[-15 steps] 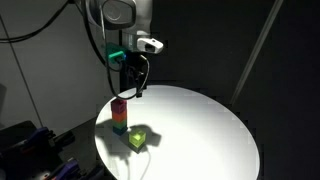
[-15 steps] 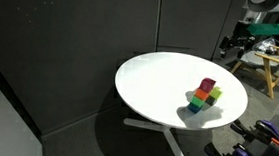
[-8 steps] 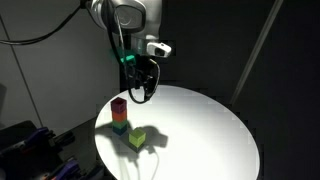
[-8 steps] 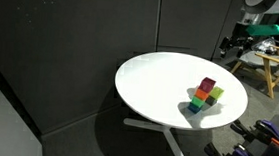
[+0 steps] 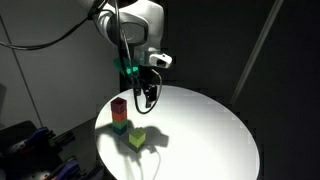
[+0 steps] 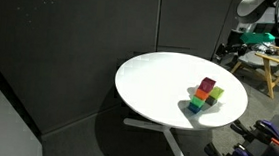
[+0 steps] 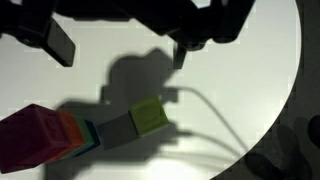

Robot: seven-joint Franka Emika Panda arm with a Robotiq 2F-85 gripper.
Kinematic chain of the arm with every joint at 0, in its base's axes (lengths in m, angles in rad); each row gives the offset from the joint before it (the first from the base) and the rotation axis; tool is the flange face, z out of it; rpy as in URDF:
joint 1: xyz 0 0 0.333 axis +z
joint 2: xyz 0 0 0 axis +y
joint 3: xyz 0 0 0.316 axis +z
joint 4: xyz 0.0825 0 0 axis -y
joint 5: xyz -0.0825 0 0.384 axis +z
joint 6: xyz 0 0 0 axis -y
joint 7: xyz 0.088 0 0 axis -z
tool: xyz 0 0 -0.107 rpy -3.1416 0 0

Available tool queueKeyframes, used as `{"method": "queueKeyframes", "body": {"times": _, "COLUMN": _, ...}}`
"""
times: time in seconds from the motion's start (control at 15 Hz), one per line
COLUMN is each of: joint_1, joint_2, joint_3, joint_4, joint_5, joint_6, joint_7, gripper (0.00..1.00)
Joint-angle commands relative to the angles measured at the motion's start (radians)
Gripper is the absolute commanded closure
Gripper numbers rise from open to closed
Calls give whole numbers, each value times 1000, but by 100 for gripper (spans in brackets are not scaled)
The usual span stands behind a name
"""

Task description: Put the yellow block on top of the pink block

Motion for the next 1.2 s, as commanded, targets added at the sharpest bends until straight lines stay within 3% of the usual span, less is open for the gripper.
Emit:
{"method": "queueKeyframes", "body": {"times": 0.0, "joint_1": -11, "joint_2": 53, "joint_3": 2, "joint_4": 15, "joint_5": 38, "joint_6": 40, "joint_7": -99, "gripper": 0}}
{"method": "queueKeyframes", "body": {"times": 0.6, "joint_1": -40, "joint_2": 111, "joint_3": 12, "joint_4": -54, "joint_5": 31, "joint_6": 218, "joint_7": -309, "gripper": 0}}
{"method": "queueKeyframes", "body": {"times": 1.13, "joint_1": -38, "joint_2": 106, "joint_3": 24, "joint_4": -120, "joint_5": 39, "joint_6": 290, "joint_7": -301, "gripper": 0}}
